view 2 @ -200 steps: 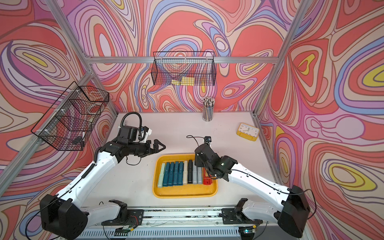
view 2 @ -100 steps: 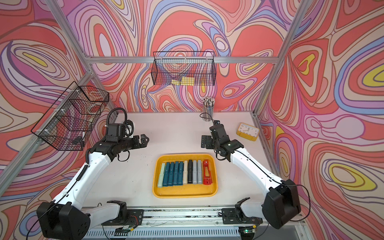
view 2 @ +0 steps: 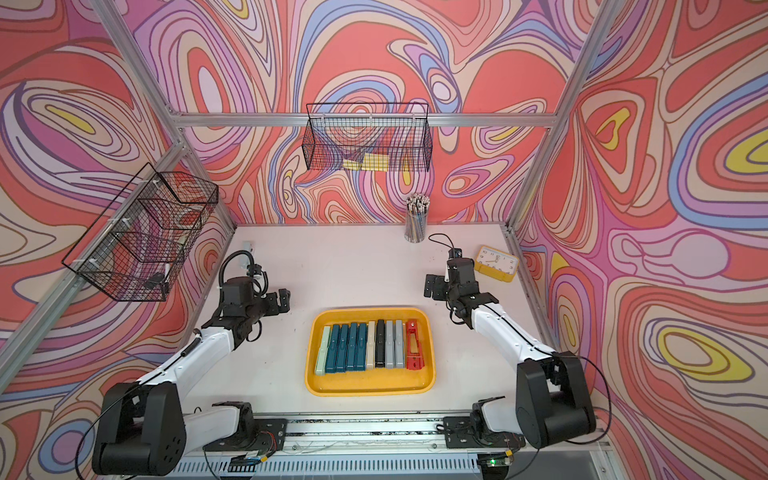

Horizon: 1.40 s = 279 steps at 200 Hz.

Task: Put the pruning pliers into the storage box
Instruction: Reset both arms

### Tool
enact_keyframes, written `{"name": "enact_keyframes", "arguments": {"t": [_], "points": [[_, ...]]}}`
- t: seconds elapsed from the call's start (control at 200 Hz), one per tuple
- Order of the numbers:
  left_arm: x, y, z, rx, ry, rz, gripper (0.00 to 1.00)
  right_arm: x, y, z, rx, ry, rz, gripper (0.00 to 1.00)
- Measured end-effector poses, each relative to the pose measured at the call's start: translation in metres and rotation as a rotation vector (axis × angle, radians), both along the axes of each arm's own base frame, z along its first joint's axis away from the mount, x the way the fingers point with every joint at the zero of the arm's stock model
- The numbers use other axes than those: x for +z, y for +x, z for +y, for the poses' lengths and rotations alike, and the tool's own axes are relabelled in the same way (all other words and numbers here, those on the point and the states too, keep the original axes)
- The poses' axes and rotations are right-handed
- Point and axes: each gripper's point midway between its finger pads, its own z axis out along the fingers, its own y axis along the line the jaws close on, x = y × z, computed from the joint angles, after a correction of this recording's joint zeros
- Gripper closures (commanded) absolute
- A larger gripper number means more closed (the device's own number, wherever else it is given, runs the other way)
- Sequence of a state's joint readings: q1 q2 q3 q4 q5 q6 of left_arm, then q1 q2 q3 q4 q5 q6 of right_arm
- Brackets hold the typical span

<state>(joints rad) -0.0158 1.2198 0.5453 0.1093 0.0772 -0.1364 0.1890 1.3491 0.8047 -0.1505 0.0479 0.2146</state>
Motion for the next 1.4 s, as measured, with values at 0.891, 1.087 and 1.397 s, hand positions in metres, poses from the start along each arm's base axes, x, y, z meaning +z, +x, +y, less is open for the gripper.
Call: {"name": "enact_keyframes", "arguments": {"t": [0.891,1.087,1.397], "points": [[-0.034,0.024,0.004,-0.049,0.13,-0.253,0.01,-0.04,0.025,-0.061,-0.047,-0.111,-0.352,0.02],[-0.031,0.026,0.001,-0.064,0.129,-0.266,0.01,-0.064,0.026,-0.058,-0.013,-0.111,-0.352,0.01],[-0.026,0.029,0.001,-0.069,0.131,-0.279,0.01,-0.047,0.04,-0.064,-0.049,-0.122,-0.4,0.02]]}}
